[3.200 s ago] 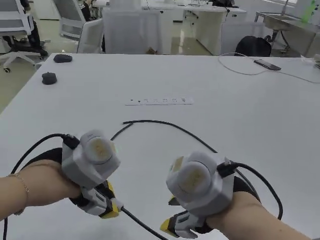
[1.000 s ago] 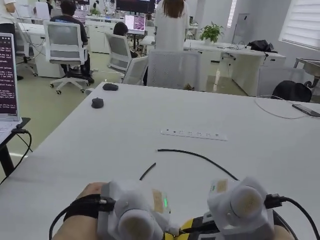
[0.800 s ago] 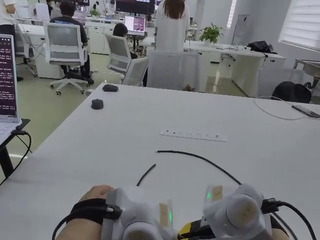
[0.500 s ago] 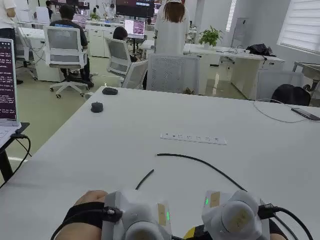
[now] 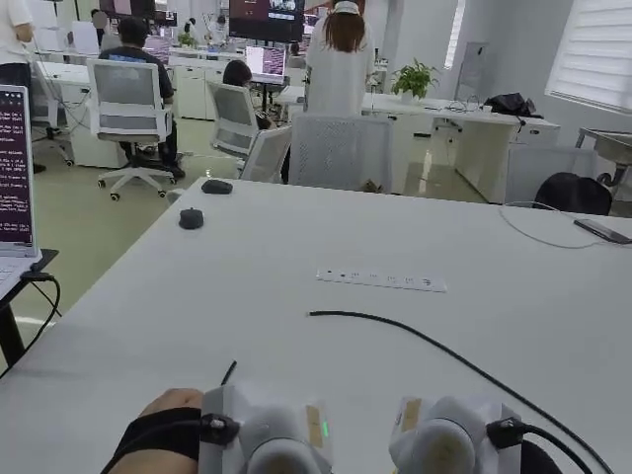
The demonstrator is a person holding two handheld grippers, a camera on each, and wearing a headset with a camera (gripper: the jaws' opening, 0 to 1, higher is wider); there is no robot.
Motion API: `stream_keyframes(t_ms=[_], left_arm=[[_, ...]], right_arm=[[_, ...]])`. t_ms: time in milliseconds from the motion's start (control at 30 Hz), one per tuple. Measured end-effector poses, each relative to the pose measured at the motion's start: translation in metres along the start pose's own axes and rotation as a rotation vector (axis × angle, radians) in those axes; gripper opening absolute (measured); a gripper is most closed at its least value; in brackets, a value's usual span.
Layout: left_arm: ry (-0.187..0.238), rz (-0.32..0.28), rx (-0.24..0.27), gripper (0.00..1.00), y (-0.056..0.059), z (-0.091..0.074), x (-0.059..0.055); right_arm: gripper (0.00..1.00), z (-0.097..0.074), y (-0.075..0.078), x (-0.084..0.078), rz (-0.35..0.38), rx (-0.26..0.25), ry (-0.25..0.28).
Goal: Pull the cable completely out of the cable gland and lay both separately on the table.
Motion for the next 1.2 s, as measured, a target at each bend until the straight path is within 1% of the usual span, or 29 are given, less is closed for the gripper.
stream_keyframes(t_ms=[33,67,100,133,200,233,267,300,333,367,467,500,533,567,600,633,700,800,833,900,967,1000,1033,1100,1133,1167,1200], left_arm=[[-0.001,0.002,0.0,0.16,0.0,0.0,0.0],[0.0,0.004,-0.002,0.16,0.001,0.0,0.0],[-0.001,0.005,-0.003,0.16,0.001,0.0,0.0],[-0.002,0.008,-0.003,0.16,0.001,0.001,0.0],[-0.001,0.017,-0.003,0.16,0.001,0.001,0.0],[0.0,0.019,-0.003,0.16,0.001,0.001,0.0],[-0.003,0.019,-0.003,0.16,0.001,0.001,0.0],[-0.005,0.02,-0.002,0.16,0.001,0.001,-0.001],[-0.006,0.015,-0.001,0.16,0.0,0.001,-0.001],[-0.01,0.011,-0.002,0.16,0.0,0.001,-0.002],[-0.012,0.021,0.004,0.16,0.0,0.001,-0.001],[-0.009,0.018,0.004,0.16,-0.001,0.0,-0.001],[-0.005,0.015,0.004,0.16,-0.001,0.0,0.0],[0.0,0.014,0.004,0.16,-0.001,0.0,0.0],[0.007,0.011,0.004,0.16,-0.001,0.0,0.001],[0.011,0.011,0.004,0.16,-0.001,-0.001,0.002],[0.016,0.013,0.007,0.16,-0.001,-0.001,0.002],[0.013,0.006,0.006,0.16,-0.001,-0.001,0.001],[0.011,0.005,0.009,0.16,-0.001,0.0,0.001],[0.008,0.0,0.021,0.16,-0.004,-0.001,0.0],[0.006,-0.009,0.024,0.16,-0.005,-0.002,0.0],[0.004,-0.011,0.026,0.16,-0.005,-0.002,-0.001],[0.002,-0.011,0.027,0.16,-0.005,-0.002,-0.001],[0.001,-0.012,0.028,0.16,-0.005,-0.002,-0.001],[0.001,-0.011,0.03,0.16,-0.006,-0.002,-0.001],[0.002,-0.01,0.033,0.16,-0.006,-0.002,-0.001],[0.003,-0.01,0.033,0.16,-0.006,-0.002,-0.001]], right_arm=[[0.2,-0.001,-0.001,0.005,-0.006,0.003,0.038],[0.2,-0.003,-0.001,0.013,-0.016,0.005,0.103],[0.19,-0.005,-0.002,0.019,-0.018,0.006,0.146],[0.18,-0.009,-0.003,0.027,-0.019,0.015,0.207],[0.13,-0.013,-0.006,0.038,-0.02,0.023,0.296],[0.1,-0.014,-0.007,0.04,-0.037,0.024,0.305],[0.06,-0.014,-0.008,0.038,-0.051,0.02,0.287],[0.0,-0.012,-0.008,0.034,-0.074,0.022,0.248],[0.01,-0.01,-0.008,0.03,-0.061,0.017,0.223],[0.0,-0.009,-0.007,0.029,-0.072,0.02,0.219],[0.0,-0.011,-0.004,0.027,-0.049,0.006,0.212],[0.02,-0.011,-0.002,0.027,-0.038,-0.006,0.213],[0.07,-0.01,0.0,0.027,-0.026,-0.008,0.212],[0.14,-0.009,-0.001,0.026,-0.011,-0.003,0.203],[0.16,-0.008,-0.001,0.025,-0.009,0.002,0.195],[0.15,-0.008,-0.002,0.024,-0.016,0.007,0.187],[0.04,-0.009,-0.004,0.024,-0.044,0.007,0.188],[0.04,-0.007,-0.002,0.023,-0.026,0.004,0.18],[0.04,-0.006,-0.001,0.021,-0.028,-0.004,0.164],[0.03,-0.005,0.0,0.014,-0.037,-0.018,0.106],[0.03,-0.004,0.002,0.008,-0.023,-0.025,0.063],[0.03,-0.003,0.003,0.002,-0.001,-0.027,0.026],[0.03,-0.002,0.004,-0.003,0.005,-0.032,-0.011],[0.04,-0.002,0.005,-0.009,-0.006,-0.045,-0.071],[0.04,-0.002,0.007,-0.013,-0.018,-0.056,-0.11],[0.05,-0.001,0.008,-0.014,-0.022,-0.067,-0.119],[0.08,-0.001,0.008,-0.013,-0.016,-0.069,-0.115]])
Point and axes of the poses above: the centre of the closed fingertips' face, and the gripper's own axes: z roughly forward along the fingers, y roughly to its right, x roughly out of its top, the point moved 8 cm from there along -z, roughly backward along the fingers, and after that the axes turned 9 degrees about -z, right-handed, at the moved point
